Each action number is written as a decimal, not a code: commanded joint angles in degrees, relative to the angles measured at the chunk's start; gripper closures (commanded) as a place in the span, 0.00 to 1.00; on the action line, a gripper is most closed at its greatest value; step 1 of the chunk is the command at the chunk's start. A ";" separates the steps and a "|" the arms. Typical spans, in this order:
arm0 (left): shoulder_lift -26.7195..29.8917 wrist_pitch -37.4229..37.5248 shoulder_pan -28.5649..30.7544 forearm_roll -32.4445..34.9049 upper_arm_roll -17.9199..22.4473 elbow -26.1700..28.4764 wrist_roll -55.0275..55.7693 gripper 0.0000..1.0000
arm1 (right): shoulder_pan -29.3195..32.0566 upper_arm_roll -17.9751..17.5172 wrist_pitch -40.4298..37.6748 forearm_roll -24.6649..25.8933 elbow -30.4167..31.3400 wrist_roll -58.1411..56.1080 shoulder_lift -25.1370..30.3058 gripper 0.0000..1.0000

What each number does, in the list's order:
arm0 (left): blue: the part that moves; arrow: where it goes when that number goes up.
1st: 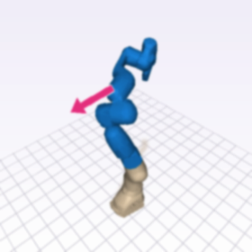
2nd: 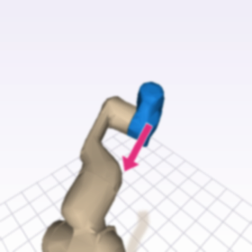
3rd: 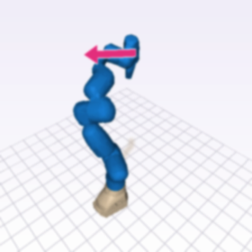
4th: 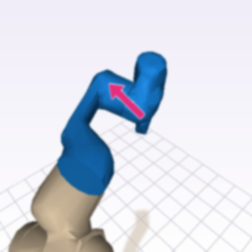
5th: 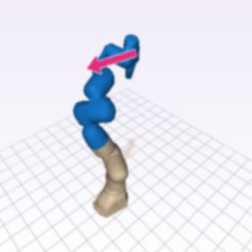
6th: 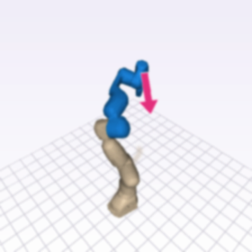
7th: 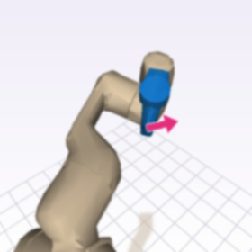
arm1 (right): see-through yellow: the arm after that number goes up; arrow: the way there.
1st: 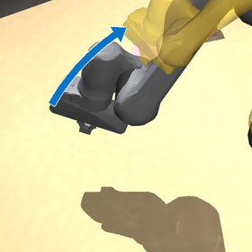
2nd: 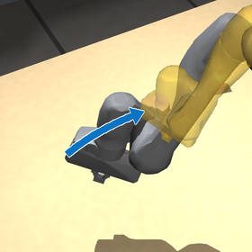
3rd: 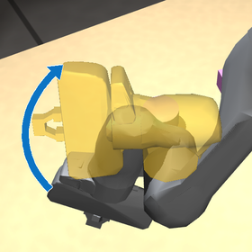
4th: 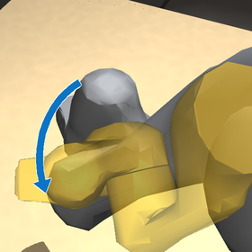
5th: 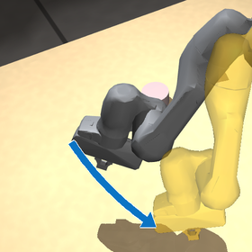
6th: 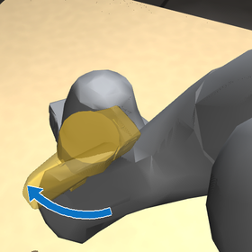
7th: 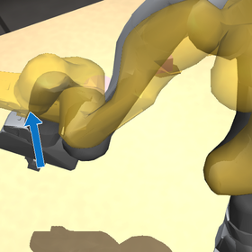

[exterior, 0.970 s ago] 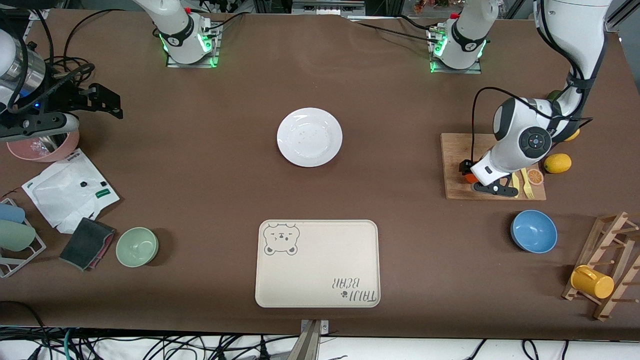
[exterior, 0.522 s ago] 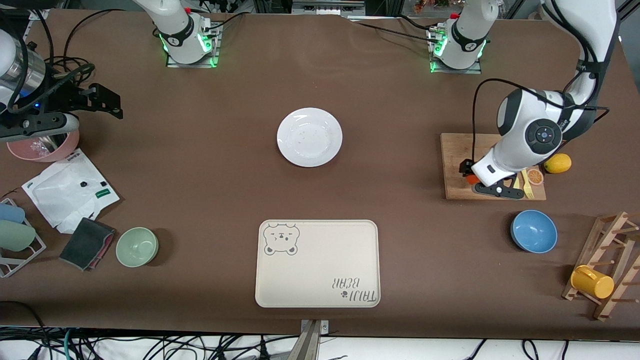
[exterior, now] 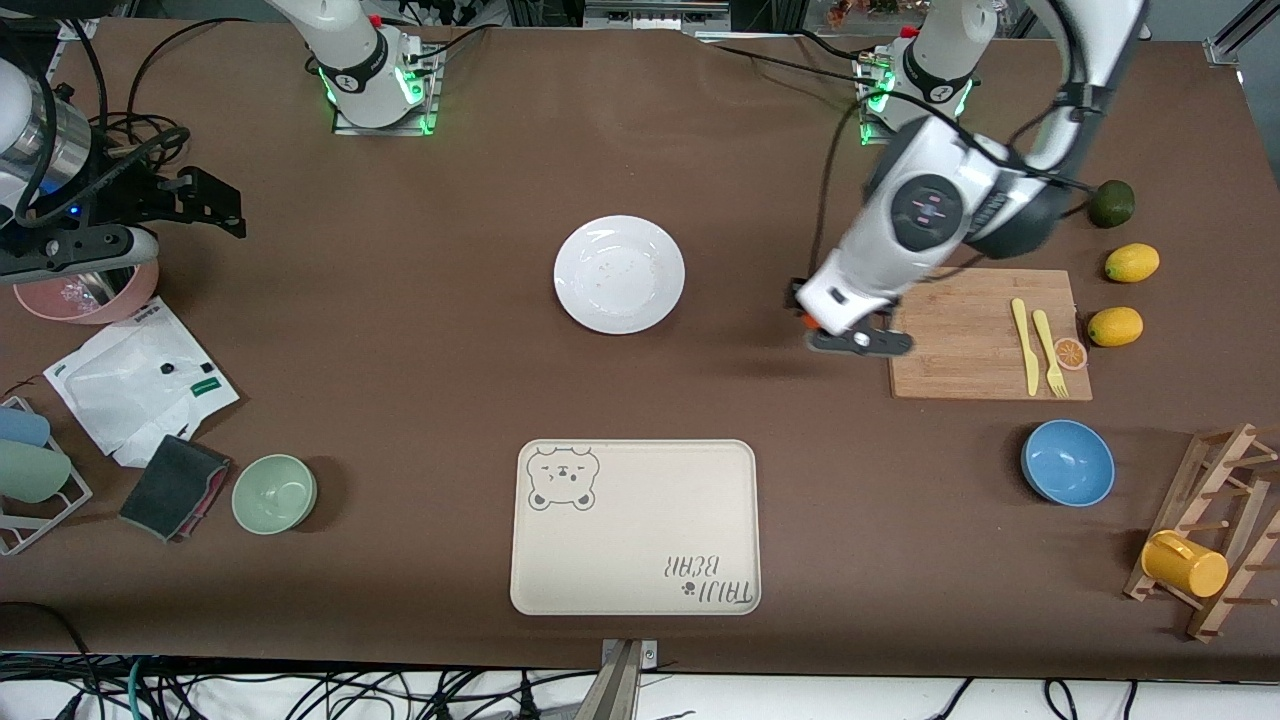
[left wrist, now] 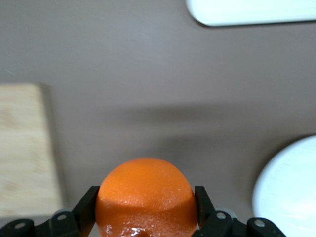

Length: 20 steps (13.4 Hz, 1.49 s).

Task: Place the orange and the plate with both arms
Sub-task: 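Carry the orange with the left gripper over the white plate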

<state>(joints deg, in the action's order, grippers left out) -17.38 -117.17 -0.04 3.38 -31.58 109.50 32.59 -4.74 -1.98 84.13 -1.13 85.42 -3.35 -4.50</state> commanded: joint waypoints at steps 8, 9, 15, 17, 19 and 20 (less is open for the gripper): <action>-17.67 -5.16 -18.93 0.04 -1.47 -14.04 25.84 0.71 | 0.00 0.31 -0.72 -0.72 0.45 0.45 0.46 0.00; -19.25 -7.26 -20.60 0.05 -0.94 -14.05 27.43 0.71 | 0.00 0.40 -0.72 -0.72 0.45 0.36 0.46 0.00; -25.15 -16.59 -26.51 6.98 2.66 -13.70 35.88 0.71 | 0.00 0.31 -0.63 -0.81 0.54 0.18 0.29 0.00; -26.30 -17.29 -26.51 7.78 2.66 -13.78 35.97 0.70 | -0.09 0.31 -0.46 -0.81 0.97 0.18 0.29 0.00; -27.09 -17.65 -26.77 8.13 2.84 -13.69 35.97 0.64 | -0.18 -0.13 -0.28 -0.89 0.98 0.18 0.11 0.00; -27.44 -17.65 -27.29 9.00 3.28 -13.78 35.97 0.63 | -0.27 -0.21 -0.19 -2.03 0.98 0.10 0.11 0.00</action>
<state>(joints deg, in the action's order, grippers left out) -43.43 -134.72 -25.98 9.31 -29.09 97.39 67.09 -4.76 -2.02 83.86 -1.49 85.86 -3.35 -4.79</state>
